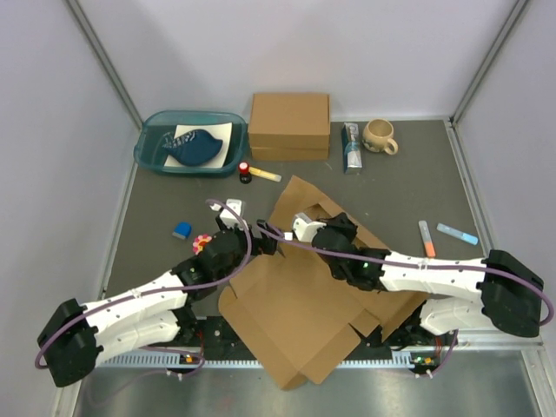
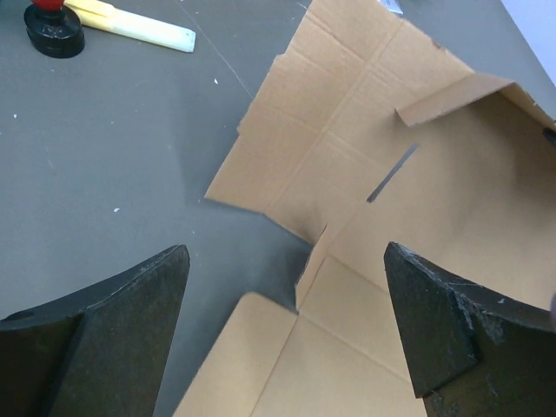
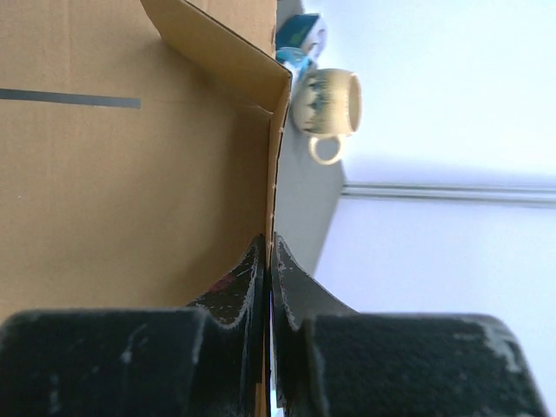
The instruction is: Fold the paper box
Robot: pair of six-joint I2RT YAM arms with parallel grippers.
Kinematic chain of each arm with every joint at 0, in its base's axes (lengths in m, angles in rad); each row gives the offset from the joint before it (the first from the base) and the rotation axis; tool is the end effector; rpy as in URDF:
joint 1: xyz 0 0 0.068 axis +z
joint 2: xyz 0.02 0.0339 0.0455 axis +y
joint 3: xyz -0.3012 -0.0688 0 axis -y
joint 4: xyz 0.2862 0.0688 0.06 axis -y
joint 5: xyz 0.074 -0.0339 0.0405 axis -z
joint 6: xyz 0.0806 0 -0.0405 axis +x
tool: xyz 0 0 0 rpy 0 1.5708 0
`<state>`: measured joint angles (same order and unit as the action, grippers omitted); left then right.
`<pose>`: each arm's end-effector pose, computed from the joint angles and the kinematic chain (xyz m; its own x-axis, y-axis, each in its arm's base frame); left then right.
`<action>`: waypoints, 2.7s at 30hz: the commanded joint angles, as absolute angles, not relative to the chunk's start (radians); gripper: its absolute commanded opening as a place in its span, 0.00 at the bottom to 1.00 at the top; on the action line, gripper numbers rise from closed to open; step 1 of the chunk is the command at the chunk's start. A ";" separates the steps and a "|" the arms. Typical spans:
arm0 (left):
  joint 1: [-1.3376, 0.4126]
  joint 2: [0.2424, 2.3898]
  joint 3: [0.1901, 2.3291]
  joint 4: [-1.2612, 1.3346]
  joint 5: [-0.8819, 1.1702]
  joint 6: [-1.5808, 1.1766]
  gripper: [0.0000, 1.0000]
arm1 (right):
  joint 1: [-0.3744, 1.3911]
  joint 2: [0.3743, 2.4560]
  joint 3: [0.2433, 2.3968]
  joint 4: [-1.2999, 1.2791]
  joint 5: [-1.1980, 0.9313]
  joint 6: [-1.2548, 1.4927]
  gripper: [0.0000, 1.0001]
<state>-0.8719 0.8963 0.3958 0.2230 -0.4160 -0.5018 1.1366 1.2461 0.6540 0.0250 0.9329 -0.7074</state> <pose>0.1883 -0.1734 0.2236 -0.3711 -0.2423 -0.8964 0.3099 0.8777 -0.3655 0.1840 0.2429 0.2235 -0.0059 -0.9327 -0.3606 -0.3408 0.3409 -0.8761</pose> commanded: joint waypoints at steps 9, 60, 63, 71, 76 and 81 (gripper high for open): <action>-0.721 0.874 0.357 0.227 -0.664 -0.650 0.99 | 1.224 1.255 0.632 0.669 0.775 -1.281 0.00; -0.890 0.891 0.419 0.305 -0.664 -0.209 0.99 | 1.157 1.301 0.738 0.660 0.549 -1.075 0.00; -0.890 0.838 0.376 0.264 -0.742 -0.284 0.99 | 1.154 1.298 0.726 0.669 0.563 -1.089 0.00; -0.862 0.784 0.293 0.179 -0.779 -0.497 0.99 | 1.147 1.282 0.690 0.706 0.584 -1.109 0.00; -0.854 0.767 0.302 0.130 -0.724 -0.557 0.99 | 1.124 1.252 0.693 0.660 0.626 -1.094 0.00; -0.796 0.666 0.279 0.115 -0.638 -0.629 0.99 | 1.106 1.221 0.635 0.687 0.675 -1.137 0.00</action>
<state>-0.8448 0.7467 0.2989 0.1146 -0.7113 -0.5423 1.1202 1.2743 0.6666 0.6212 0.6262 -1.1099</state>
